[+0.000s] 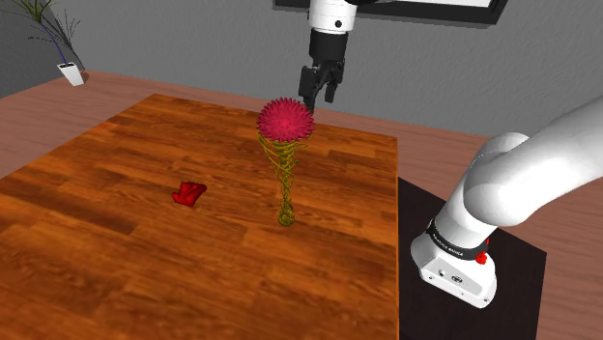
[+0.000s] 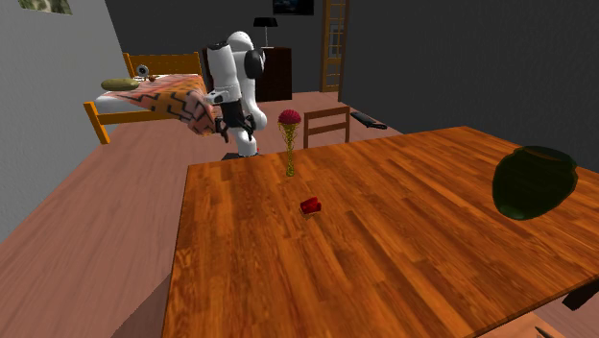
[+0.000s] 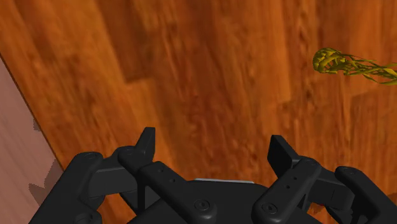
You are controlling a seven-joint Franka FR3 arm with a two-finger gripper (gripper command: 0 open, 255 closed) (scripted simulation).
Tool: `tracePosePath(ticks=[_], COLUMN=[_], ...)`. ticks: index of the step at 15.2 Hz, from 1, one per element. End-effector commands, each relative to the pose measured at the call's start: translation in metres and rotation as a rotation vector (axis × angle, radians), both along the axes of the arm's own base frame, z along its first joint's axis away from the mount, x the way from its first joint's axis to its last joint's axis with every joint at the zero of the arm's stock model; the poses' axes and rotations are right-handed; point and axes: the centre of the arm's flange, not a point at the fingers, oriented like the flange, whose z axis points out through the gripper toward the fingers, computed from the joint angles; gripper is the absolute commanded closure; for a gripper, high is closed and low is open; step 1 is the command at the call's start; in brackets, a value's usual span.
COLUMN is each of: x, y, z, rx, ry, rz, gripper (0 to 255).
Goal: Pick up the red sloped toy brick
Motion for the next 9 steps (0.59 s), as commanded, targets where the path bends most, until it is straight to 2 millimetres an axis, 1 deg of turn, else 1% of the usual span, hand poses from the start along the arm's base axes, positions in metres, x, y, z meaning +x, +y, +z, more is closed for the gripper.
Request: tracePosePath(ticks=[1, 9], x=[0.013, 0.068], y=[0.026, 0.115], z=[-0.010, -0.045], rx=[-0.006, -0.035], ry=[0.003, 0.016], rz=[0.010, 0.050], gripper=[0, 0])
